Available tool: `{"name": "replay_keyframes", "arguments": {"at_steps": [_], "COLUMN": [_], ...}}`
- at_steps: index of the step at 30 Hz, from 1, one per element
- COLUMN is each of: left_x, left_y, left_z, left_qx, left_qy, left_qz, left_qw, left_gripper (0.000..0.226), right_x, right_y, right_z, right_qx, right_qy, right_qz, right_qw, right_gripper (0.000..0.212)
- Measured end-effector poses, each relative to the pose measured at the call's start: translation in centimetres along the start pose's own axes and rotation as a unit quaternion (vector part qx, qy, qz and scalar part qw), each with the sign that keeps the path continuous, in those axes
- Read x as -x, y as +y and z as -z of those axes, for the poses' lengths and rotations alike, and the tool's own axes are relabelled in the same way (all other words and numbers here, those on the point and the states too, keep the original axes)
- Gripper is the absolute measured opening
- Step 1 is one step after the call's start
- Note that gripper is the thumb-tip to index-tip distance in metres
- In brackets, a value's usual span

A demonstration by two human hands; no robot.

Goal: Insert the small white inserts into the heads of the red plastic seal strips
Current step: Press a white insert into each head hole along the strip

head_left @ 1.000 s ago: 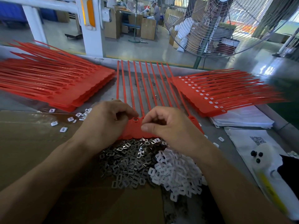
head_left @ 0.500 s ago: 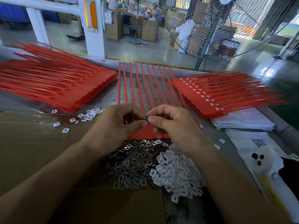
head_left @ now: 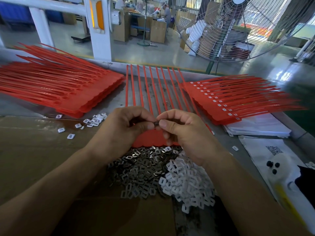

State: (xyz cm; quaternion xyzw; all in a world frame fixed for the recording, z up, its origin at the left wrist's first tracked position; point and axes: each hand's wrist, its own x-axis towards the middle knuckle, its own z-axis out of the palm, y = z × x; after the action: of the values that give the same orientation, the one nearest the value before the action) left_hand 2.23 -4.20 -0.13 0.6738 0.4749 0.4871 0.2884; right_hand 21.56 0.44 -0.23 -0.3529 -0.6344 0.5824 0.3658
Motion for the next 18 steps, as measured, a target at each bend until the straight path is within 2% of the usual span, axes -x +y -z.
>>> {"name": "replay_keyframes", "arguments": {"at_steps": [6, 12, 15, 18], "left_x": [0.0, -0.1, -0.1, -0.1], "left_y": [-0.2, -0.5, -0.3, -0.2], "left_z": [0.2, 0.2, 0.0, -0.1], "left_qx": [-0.026, 0.059, 0.096, 0.098], "left_qy": [-0.003, 0.009, 0.017, 0.024], "left_qz": [-0.003, 0.067, 0.095, 0.111], "left_qw": [1.000, 0.996, 0.991, 0.989], "left_gripper": [0.011, 0.004, 0.006, 0.009], "right_x": [0.1, 0.6, 0.9, 0.9], "right_y": [-0.1, -0.4, -0.5, -0.5], "right_z": [-0.2, -1.3, -1.8, -2.0], "right_qx": [-0.006, 0.122, 0.175, 0.190], "right_qy": [0.007, 0.084, 0.094, 0.105], "right_qz": [0.002, 0.108, 0.166, 0.182], "right_qw": [1.000, 0.983, 0.966, 0.959], "right_gripper": [0.009, 0.014, 0.016, 0.014]}}
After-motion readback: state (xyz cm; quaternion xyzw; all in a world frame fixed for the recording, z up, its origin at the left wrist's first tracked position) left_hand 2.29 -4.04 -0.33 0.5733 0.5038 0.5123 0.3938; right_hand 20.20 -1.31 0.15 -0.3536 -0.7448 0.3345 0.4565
